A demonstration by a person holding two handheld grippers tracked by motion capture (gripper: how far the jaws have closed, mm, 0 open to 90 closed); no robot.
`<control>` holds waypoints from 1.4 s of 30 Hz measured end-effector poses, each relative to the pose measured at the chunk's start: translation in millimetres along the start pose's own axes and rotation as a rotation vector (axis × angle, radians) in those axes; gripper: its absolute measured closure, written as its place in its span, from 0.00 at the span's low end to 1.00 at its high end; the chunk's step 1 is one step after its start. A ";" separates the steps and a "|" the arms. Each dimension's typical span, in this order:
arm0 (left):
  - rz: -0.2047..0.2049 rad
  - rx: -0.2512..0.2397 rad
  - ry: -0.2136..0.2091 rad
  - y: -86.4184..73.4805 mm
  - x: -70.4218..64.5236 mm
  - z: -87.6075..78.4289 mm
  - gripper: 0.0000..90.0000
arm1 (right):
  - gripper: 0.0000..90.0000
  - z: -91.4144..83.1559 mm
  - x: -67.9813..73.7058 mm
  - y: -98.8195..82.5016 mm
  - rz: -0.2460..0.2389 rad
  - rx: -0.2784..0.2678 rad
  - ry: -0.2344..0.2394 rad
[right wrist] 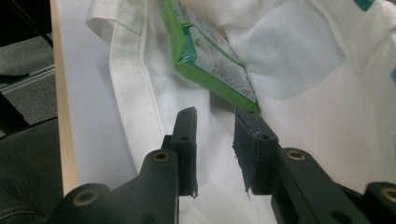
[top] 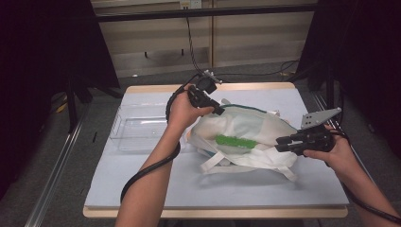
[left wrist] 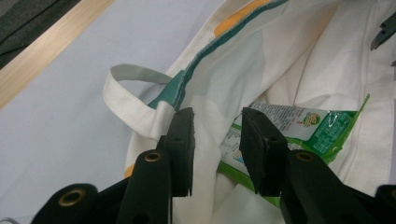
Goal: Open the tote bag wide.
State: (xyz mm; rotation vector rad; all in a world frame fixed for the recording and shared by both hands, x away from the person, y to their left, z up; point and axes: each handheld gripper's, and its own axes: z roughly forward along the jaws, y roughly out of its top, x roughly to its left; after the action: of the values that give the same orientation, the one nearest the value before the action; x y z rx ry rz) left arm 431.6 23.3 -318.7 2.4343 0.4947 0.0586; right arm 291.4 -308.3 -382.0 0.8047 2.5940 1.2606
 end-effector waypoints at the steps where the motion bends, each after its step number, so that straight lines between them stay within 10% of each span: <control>1: -0.005 -0.006 0.000 -1.6 -0.8 0.5 0.74 | 0.79 0.2 -0.9 0.4 0.001 0.000 -0.003; 42: -0.012 -0.016 -0.033 -51.5 -18.7 -2.1 0.91 | 0.95 11.1 -23.0 29.8 0.002 -0.009 -0.070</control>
State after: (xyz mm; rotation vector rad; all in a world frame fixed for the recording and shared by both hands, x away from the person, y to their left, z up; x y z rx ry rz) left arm 396.6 54.8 -346.7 2.4123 0.4925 0.0166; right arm 326.7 -297.8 -368.6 0.8346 2.5319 1.2215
